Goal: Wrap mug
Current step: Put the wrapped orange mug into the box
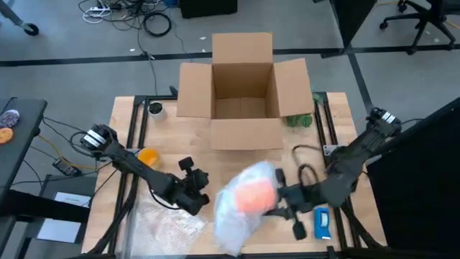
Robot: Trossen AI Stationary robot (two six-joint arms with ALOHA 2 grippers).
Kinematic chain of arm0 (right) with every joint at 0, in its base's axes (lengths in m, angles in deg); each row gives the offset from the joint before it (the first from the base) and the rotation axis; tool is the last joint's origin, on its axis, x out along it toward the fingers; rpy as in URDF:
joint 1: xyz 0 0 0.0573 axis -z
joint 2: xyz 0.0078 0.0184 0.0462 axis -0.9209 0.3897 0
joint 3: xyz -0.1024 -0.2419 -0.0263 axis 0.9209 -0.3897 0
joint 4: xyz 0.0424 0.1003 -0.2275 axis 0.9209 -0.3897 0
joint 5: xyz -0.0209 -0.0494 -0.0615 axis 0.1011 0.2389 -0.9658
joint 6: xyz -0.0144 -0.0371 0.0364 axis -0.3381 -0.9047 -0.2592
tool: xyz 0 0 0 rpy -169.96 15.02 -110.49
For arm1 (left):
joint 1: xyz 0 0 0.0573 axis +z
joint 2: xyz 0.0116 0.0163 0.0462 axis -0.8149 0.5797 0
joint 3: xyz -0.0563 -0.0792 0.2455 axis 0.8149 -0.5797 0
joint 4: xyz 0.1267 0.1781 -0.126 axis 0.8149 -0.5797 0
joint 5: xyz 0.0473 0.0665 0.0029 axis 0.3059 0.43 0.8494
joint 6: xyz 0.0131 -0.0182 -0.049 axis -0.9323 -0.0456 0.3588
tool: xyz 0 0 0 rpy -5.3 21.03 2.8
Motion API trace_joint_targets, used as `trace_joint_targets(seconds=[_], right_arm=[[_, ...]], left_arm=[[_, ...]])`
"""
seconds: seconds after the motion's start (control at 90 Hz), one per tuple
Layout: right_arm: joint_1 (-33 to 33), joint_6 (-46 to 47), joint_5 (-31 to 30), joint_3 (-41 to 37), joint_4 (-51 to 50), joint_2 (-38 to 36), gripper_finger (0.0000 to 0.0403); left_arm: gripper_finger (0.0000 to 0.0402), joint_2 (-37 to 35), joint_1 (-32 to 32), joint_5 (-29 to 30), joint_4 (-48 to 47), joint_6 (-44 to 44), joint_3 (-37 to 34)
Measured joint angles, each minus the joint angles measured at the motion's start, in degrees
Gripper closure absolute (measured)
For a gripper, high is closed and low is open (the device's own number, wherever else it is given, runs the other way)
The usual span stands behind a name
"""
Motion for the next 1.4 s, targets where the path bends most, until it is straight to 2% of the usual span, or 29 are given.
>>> trace_joint_targets(seconds=[0.156, 0.344, 0.522, 0.689, 0.822, 0.878, 1.067, 1.167, 1.3, 1.4], right_arm=[[7.32, -9.35, -2.49, 1.45, -0.17, -3.73, 0.0375], [22.37, -9.79, -3.57, 1.57, -2.37, -4.94, 0.0375], [37.78, -10.16, -1.14, 1.51, -6.58, -4.91, 0.0375], [48.97, -8.27, -0.76, 0.93, -16.81, -4.44, 0.0375], [51.44, -12.69, -7.83, -1.4, -19.95, -2.3, 0.0375], [51.77, -14.92, -8.06, -2.58, -17.86, -0.82, 0.0375], [51.97, -20.92, -2.18, -2.46, -11.84, 7.19, 0.0376], [54.01, -20.99, 2.3, 0.2, -12.49, 10.13, 0.0376], [56.86, -15.24, 8.45, 6.32, -20.65, 12.05, 0.0376], [57.56, -11.46, 8.74, 11.65, -30.61, 12.47, 0.0376]], left_arm=[[0.0402, 5.6, 0.09, 6.32, 13.86, -6.66, 0.0], [0.0402, 13.27, 0.78, 7.27, 27.51, -15.74, -0.04], [0.0401, 21.82, 4.47, -1.2, 37.87, -19.59, -0.04], [0.0401, 25.77, 8.1, -6.93, 38.84, -19.01, 0.33], [0.0401, 25.76, 9.23, -7.53, 40.16, -19.54, 0.23], [0.0401, 25.8, 9.42, -7.76, 42.82, -21.84, 0.08], [0.0401, 26.1, 10.61, -7.71, 49.61, -31.03, -0.02], [0.0401, 26.15, 11.49, -7.7, 50.49, -31.14, 0.01], [0.0401, 26.17, 12.02, -8.01, 50.39, -30.59, 0.02], [0.0401, 26.17, 12.08, -8.0, 50.25, -29.75, 0.02]])
